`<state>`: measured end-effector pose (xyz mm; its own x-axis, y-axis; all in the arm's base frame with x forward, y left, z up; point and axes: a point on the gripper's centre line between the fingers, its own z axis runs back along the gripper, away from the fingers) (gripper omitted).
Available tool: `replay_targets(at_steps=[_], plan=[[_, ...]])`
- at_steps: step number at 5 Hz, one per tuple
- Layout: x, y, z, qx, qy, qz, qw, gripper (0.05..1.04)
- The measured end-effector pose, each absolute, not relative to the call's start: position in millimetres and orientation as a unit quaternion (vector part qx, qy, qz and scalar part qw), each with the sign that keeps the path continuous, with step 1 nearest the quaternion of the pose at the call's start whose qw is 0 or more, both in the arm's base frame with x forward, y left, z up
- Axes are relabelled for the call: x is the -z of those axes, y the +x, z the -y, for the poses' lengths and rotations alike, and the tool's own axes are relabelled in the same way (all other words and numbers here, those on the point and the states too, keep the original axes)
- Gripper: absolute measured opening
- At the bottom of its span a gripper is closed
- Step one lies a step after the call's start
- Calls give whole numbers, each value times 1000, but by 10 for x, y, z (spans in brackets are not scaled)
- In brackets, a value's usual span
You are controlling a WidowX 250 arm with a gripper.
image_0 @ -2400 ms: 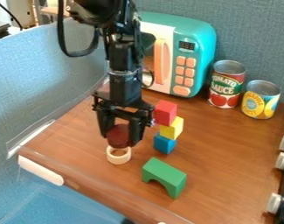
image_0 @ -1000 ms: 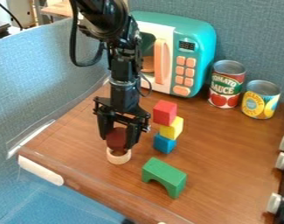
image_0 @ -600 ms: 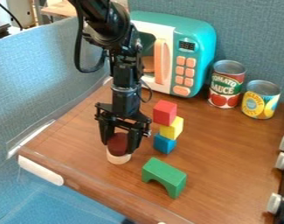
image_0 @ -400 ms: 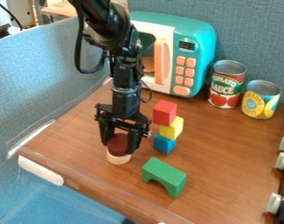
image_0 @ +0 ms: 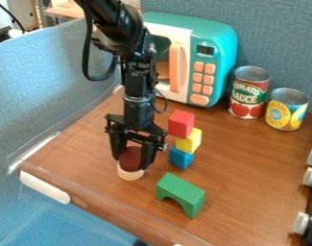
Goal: Move the brown cube to the top of the white cylinder
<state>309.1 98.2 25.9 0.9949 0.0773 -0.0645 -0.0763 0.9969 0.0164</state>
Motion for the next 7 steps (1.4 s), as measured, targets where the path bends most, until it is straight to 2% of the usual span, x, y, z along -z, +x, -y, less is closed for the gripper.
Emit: replay_targets(at_steps=[1,3,4,5,6,7], plan=[[-216,3039,-972,-32,2,-53,998,1009],[-240,3038,-952,-38,-9,-57,998,1000],[-363,3009,-1000,-54,-16,-52,997,1000],[-632,3089,-1023,-58,-25,-38,997,1000],[-910,3107,-1144,-68,-14,-20,997,1000],[-1059,3089,-1135,-46,5,-14,999,1000]])
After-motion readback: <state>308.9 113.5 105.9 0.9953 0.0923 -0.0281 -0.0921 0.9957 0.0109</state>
